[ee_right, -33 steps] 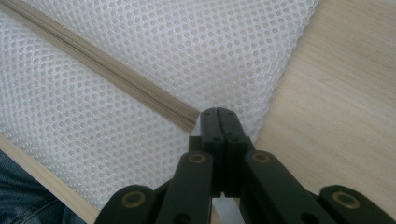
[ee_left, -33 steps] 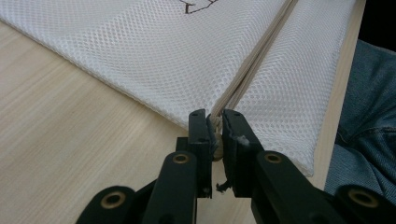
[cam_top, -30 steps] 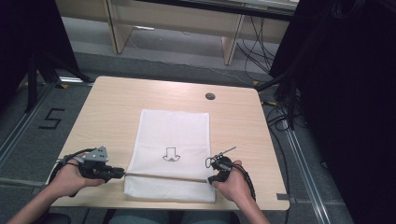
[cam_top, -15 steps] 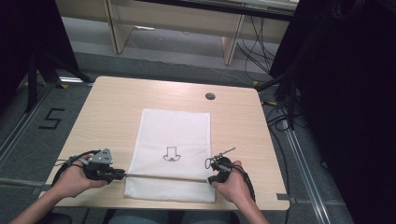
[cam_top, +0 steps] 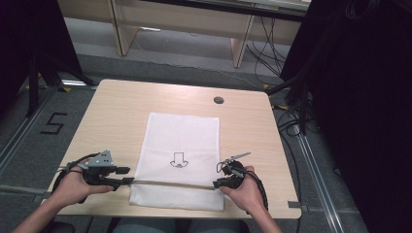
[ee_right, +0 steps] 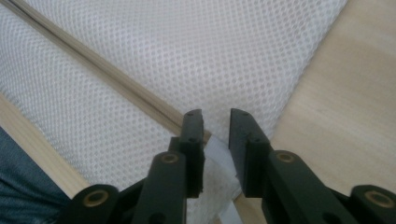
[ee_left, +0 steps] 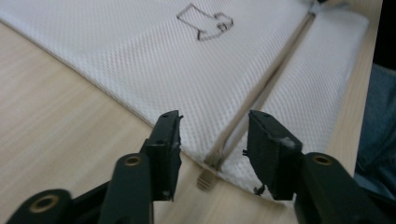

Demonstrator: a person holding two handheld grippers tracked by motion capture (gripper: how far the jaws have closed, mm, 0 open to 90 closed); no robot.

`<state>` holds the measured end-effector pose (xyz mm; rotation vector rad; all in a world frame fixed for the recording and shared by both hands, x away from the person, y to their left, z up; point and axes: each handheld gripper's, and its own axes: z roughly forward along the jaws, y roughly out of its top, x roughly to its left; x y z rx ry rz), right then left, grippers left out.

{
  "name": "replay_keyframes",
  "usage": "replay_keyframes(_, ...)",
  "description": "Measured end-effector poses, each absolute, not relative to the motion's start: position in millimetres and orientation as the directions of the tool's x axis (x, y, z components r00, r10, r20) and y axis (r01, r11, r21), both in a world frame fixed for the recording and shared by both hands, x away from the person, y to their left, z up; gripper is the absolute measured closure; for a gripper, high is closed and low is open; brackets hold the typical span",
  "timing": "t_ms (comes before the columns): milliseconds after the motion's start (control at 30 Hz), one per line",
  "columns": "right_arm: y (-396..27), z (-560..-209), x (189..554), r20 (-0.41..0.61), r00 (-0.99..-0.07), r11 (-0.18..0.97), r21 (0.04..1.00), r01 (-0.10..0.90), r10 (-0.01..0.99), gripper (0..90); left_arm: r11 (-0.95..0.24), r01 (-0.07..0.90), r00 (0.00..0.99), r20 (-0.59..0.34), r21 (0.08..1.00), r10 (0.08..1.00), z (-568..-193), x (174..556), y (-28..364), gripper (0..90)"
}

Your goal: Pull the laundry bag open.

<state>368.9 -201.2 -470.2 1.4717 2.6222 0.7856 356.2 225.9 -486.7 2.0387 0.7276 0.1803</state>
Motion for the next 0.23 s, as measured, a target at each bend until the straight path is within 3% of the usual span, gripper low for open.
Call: replay_keyframes(233, -207.3, -469.2, 371.6, 0.206, -0.592, 0.429, 0.514, 0.743, 0.779, 62.9, -0.333, 0.413, 0.791, -0.153, 0.847, 0.592, -485.2, 362.0, 233.3, 41.7)
